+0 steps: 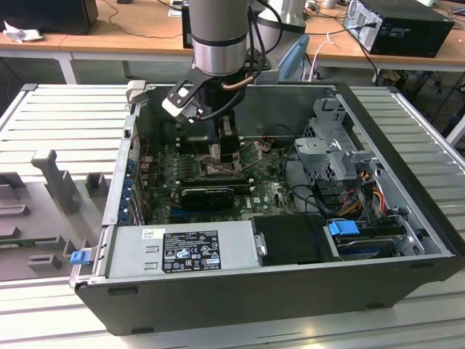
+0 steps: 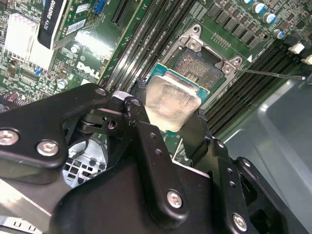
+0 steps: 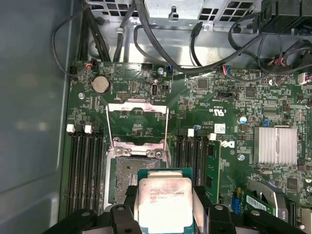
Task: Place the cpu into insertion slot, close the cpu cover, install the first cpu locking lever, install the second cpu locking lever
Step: 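Place the cpu into insertion slot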
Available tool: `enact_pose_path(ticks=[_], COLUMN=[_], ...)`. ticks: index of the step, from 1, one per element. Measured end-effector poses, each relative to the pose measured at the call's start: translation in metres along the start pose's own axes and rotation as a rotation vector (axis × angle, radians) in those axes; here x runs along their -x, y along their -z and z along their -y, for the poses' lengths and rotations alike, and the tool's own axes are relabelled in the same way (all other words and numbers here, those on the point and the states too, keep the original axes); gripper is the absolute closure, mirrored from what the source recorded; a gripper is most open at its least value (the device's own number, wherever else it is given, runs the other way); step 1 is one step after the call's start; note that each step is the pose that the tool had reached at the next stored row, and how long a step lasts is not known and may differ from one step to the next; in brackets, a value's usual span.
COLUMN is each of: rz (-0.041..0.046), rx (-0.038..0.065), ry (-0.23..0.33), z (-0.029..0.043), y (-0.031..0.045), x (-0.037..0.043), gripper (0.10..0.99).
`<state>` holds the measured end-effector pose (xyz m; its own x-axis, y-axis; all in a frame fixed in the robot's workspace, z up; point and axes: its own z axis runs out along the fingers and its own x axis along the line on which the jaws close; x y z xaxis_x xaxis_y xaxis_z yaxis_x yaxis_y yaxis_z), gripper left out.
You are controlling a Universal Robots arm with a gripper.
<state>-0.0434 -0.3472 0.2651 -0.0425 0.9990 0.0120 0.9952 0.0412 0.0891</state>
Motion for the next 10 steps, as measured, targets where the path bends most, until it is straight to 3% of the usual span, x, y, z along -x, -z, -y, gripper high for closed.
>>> enact_pose_path(ticks=[7,10], rz=[0.0009,0.0009], rx=[0.000,0.000], ry=[0.000,0.000], z=[0.0003,0.0008], y=[-0.0043,-0.0101], x=[-0.0001,-0.0002], gripper=[0.557,0.557])
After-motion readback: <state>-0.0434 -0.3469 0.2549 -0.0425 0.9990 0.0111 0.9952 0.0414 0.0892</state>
